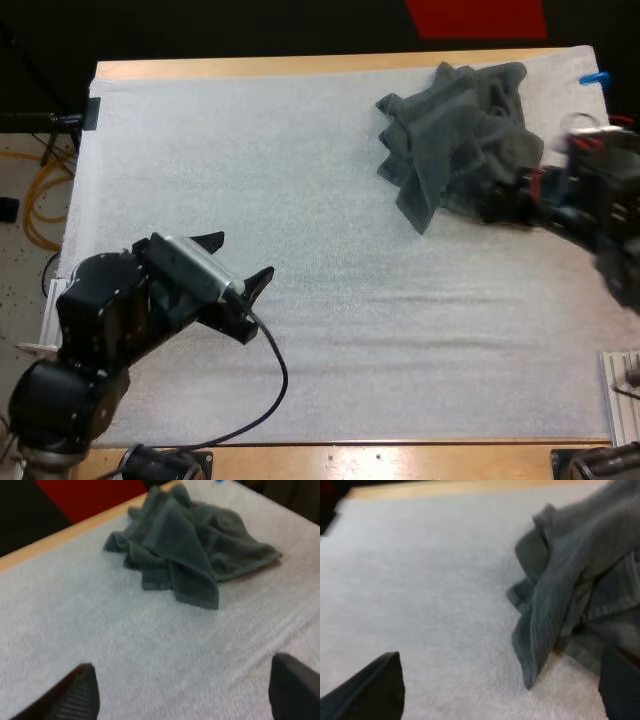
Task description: Pick towel from pile fold and stack
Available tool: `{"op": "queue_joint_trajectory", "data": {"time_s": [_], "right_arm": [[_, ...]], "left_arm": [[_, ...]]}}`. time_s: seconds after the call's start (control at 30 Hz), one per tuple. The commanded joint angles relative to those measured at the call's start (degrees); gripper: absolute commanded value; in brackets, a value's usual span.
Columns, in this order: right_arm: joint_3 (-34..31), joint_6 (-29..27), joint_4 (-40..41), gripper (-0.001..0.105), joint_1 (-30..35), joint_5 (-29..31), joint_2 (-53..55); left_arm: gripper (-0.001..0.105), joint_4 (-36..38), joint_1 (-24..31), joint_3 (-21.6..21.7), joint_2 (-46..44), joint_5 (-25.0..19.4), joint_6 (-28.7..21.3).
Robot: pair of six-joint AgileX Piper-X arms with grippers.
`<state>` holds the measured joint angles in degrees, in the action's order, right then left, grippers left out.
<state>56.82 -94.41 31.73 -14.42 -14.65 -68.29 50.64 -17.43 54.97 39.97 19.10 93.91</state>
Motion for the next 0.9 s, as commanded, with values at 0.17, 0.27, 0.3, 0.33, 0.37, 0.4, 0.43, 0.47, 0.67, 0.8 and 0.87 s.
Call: {"op": "queue_joint_trajectory", "data": {"time_s": [0.17,0.27,0.3,0.33,0.37,0.4,0.43,0.47,0.67,0.8,0.87], "right_arm": [[6.98,6.32,-3.61,0.076,-2.46,6.31,-18.86],[9.86,8.72,-4.77,0.076,-2.46,5.63,-25.68],[10.83,9.25,-5.09,0.076,-2.46,4.73,-27.73],[11.76,9.65,-5.43,0.076,-2.46,3.68,-29.64],[12.78,10.08,-5.94,0.076,-2.46,2.33,-31.8],[13.6,10.45,-6.28,0.076,-2.46,1.49,-33.36],[14.38,10.89,-6.3,0.075,-2.46,1.04,-34.64],[15.32,11.74,-6.23,0.072,-2.46,0.49,-36.4],[17.34,13.31,-6.19,0.013,-2.46,0.2,-39.09],[17.89,10.02,-6.19,0.001,-2.46,0.2,-37.17],[17.87,7.44,-6.19,0.001,-2.46,0.32,-35.01]], "left_arm": [[0.067,-0.42,-0.4,0.37,0.61,1.37,0.73],[0.067,-0.42,-0.4,0.37,0.61,1.37,0.73],[0.067,-0.42,-0.4,0.37,0.61,1.37,0.73],[0.067,-0.42,-0.4,0.37,0.61,1.37,0.73],[0.067,-0.42,-0.4,0.37,0.61,1.37,0.73],[0.067,-0.42,-0.4,0.37,0.61,1.37,0.73],[0.067,-0.42,-0.4,0.37,0.61,1.37,0.73],[0.067,-0.36,-0.4,0.37,0.61,1.37,0.73],[0.067,0.61,-0.4,0.37,0.61,1.49,0.73],[0.067,0.35,-0.4,0.37,0.61,1.49,0.73],[0.067,-0.28,-0.4,0.37,0.61,1.33,0.07]]}}
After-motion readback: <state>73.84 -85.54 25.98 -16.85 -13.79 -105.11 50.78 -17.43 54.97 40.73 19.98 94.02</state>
